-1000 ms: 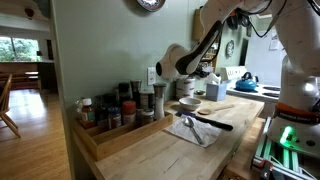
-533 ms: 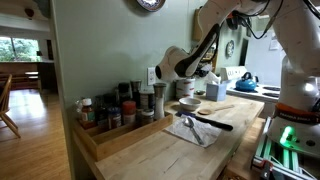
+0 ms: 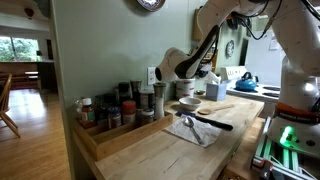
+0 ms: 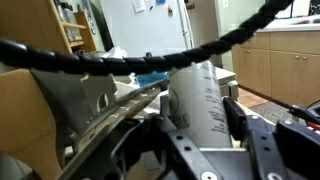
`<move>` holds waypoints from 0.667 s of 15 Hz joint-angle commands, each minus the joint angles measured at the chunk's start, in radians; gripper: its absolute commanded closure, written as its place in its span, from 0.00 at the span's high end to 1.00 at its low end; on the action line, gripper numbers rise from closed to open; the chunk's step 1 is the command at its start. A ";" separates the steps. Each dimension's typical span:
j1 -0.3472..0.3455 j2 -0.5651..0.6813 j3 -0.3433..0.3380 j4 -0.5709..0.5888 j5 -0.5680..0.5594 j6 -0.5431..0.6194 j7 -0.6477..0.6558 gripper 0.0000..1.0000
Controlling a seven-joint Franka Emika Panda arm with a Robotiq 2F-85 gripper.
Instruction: Pick up the salt shaker and put it inside the bowl
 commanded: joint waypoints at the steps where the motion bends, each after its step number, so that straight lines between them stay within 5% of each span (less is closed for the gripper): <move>1: 0.019 0.030 0.002 0.020 -0.041 -0.085 -0.029 0.30; 2: 0.001 0.012 0.022 0.017 0.000 -0.026 -0.046 0.30; 3: 0.030 0.046 -0.001 0.027 -0.054 -0.149 -0.040 0.30; 5: 0.005 0.024 0.023 0.026 -0.008 -0.095 -0.044 0.30; 6: 0.027 0.048 0.005 0.030 -0.053 -0.183 -0.051 0.30; 10: 0.028 0.053 0.019 0.037 -0.067 -0.222 -0.057 0.30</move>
